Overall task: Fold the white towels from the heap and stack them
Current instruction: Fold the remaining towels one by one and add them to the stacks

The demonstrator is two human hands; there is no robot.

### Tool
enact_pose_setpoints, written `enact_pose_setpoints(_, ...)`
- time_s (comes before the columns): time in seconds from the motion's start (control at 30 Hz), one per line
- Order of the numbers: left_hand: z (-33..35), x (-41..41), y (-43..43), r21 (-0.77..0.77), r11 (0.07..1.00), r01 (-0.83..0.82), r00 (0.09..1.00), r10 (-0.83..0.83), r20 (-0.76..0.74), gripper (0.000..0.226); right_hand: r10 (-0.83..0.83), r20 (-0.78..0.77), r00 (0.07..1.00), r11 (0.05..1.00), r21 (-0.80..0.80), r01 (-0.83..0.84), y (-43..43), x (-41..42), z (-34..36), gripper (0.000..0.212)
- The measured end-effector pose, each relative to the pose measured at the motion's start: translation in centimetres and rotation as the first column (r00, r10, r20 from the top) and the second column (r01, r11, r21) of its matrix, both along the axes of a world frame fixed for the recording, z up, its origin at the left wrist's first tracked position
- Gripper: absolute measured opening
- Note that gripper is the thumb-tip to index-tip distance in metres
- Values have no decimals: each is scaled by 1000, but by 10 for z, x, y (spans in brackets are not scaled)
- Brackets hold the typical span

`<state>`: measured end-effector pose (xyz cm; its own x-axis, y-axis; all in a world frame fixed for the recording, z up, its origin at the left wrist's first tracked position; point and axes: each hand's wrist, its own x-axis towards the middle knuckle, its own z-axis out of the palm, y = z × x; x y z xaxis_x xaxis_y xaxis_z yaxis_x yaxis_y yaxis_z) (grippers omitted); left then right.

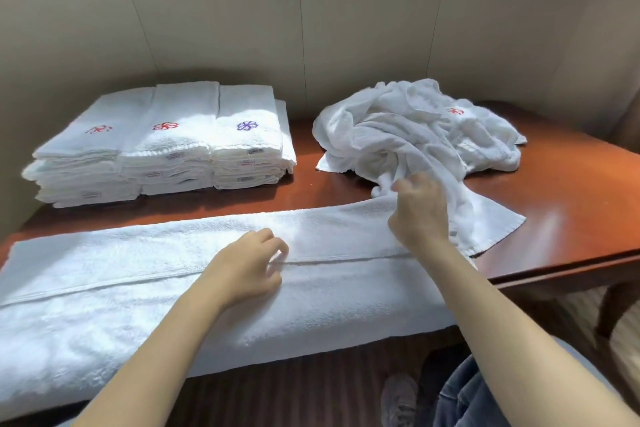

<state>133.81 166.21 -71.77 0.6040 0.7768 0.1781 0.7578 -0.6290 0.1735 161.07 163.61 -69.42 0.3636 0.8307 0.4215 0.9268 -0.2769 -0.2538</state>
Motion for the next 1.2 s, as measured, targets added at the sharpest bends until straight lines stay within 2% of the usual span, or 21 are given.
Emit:
enact_pose_setpoints(0.1, -2, 6, 2, 49, 998, -27, 1000, 28, -11, 21, 371, 40, 928, 925, -106, -365, 3, -40, -20, 33)
enact_pose_setpoints(0.13, -3, 8, 2, 64, 997, -31, 999, 32, -11, 19, 457, 44, 888, 881, -155, -446, 3, -52, -28, 29)
enact_pose_setpoints(0.2, -3, 9, 1, 80, 996, -34, 999, 35, -5, 14, 531, 61, 845, 833, -218, -508, 4, -71, -40, 29)
enact_pose_setpoints(0.37, -4, 6, -2, 38, 999, 19, 999, -20, 50, 10, 469, 104, 877, 883, -99, -460, 8, -84, -42, 31)
enact_pose_setpoints(0.47, -3, 5, -5, 26, 999, 31, 996, -33, 89, 10, 482, 127, 867, 871, 32, -489, 3, -88, -38, 27)
enact_pose_setpoints(0.57, -5, 4, -6, -3, 1000, 19, 990, -18, 137, 12, 462, 170, 870, 876, 66, -478, -2, -90, -35, 32)
enact_pose_setpoints(0.73, -6, 3, -8, -14, 1000, -5, 990, 7, 143, 18, 448, 180, 876, 894, -88, -439, 0, -93, -34, 20)
enact_pose_setpoints(0.83, -8, -2, -4, 27, 993, -114, 980, 108, 169, 25, 471, 136, 872, 882, -97, -461, 12, -103, -29, 12)
enact_pose_setpoints(0.93, -10, -20, 6, -10, 941, -339, 938, 339, 76, 48, 555, 72, 829, 831, -84, -549, 26, -127, -23, 31)
enact_pose_setpoints(1.0, -13, -41, 12, -131, 871, -474, 880, 474, -35, 60, 552, 5, 834, 809, -244, -535, 33, -141, -26, 47)
enact_pose_setpoints(1.07, -17, -61, 15, -229, 812, -536, 844, 521, -127, 64, 510, -71, 857, 758, -435, -487, 39, -146, -37, 52)
enact_pose_setpoints(1.1, -18, -69, 16, -254, 798, -546, 837, 527, -143, 64, 505, -92, 858, 736, -474, -484, 41, -147, -42, 52)
enact_pose_setpoints(1.2, -22, -82, 18, -266, 772, -577, 816, 559, -148, 67, 525, -91, 846, 727, -469, -501, 47, -145, -47, 52)
